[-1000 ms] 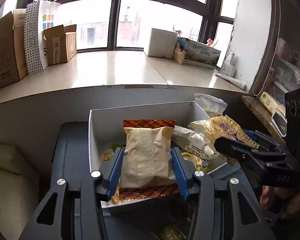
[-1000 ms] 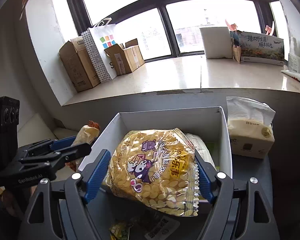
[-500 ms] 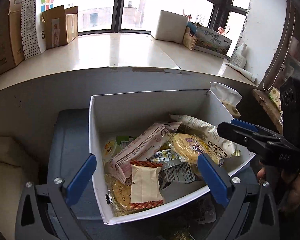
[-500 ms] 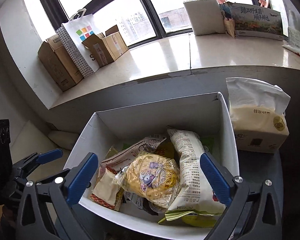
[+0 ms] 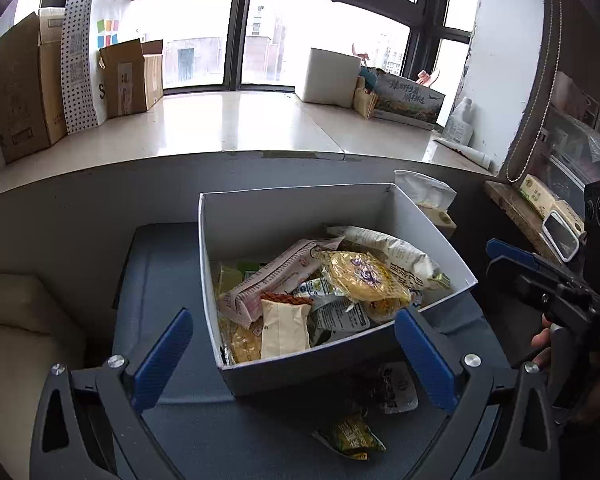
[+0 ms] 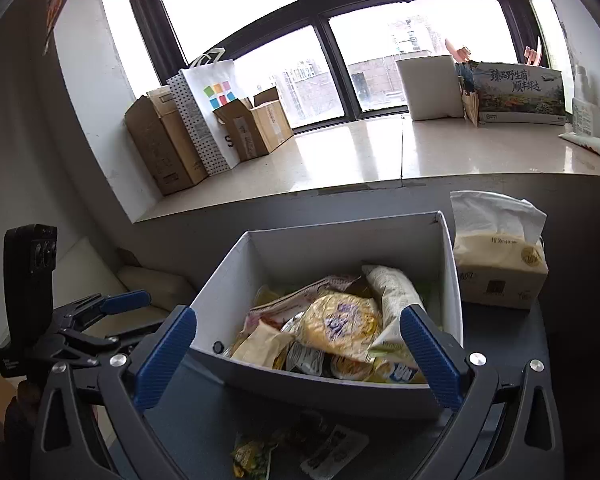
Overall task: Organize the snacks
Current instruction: 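Grasp the dark meat pack with the right gripper while the left gripper grasps the green garlic pea bag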
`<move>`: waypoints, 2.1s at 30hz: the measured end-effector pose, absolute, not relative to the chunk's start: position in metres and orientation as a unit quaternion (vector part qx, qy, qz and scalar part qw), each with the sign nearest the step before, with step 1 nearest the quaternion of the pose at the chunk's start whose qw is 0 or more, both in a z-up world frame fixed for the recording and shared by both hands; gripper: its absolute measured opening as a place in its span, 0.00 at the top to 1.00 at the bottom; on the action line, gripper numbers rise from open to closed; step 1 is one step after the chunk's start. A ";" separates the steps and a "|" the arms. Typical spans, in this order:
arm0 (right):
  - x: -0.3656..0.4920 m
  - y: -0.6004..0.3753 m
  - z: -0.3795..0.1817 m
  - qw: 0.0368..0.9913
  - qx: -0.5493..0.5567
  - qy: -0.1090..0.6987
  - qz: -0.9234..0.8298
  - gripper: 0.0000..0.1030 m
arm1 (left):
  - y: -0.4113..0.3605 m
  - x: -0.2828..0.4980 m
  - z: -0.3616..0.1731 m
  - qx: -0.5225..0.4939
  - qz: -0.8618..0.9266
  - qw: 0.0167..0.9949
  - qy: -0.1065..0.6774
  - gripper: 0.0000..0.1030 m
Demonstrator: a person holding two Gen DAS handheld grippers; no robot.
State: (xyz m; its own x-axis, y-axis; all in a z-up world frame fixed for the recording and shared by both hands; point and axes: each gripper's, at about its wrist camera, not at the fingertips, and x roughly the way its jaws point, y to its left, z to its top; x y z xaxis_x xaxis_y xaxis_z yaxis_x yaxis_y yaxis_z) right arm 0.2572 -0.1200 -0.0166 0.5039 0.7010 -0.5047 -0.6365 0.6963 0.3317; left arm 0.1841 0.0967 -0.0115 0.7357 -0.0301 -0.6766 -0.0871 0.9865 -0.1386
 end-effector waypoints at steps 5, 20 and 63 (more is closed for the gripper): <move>0.208 -0.142 -0.044 0.859 0.060 0.331 0.385 0.00 | 0.085 0.117 -0.012 -0.076 0.024 0.939 0.333 0.00; 0.191 -0.140 -0.146 0.841 -0.006 0.413 0.349 0.00 | 0.059 0.038 -0.073 -0.091 0.023 0.925 0.369 0.00; 0.203 -0.093 -0.173 0.810 -0.152 0.398 0.402 0.45 | 0.061 0.049 -0.094 -0.099 0.027 0.908 0.405 0.00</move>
State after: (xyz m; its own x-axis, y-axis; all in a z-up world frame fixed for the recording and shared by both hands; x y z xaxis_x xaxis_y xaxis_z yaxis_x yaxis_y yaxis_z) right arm 0.2028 -0.0930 -0.1731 0.3598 0.5302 -0.7677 -0.7728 0.6304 0.0732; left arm 0.0486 0.0608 -0.0941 0.6703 -0.0307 -0.7414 -0.1302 0.9788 -0.1583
